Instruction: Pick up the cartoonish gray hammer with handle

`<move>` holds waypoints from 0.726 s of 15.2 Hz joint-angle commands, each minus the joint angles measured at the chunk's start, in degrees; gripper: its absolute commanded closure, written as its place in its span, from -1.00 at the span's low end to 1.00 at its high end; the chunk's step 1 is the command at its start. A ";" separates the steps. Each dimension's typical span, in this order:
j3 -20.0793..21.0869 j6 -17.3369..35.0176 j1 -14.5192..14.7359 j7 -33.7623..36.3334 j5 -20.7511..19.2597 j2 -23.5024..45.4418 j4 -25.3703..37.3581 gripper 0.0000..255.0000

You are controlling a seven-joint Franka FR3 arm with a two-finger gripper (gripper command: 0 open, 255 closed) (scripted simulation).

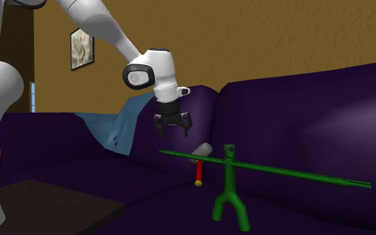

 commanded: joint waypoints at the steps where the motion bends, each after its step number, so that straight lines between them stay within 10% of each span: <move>1: 3.31 -3.47 -4.52 -10.83 13.36 8.46 5.30 -1.00; 11: 15.51 -12.10 -22.28 -25.54 31.42 30.79 25.11 -1.00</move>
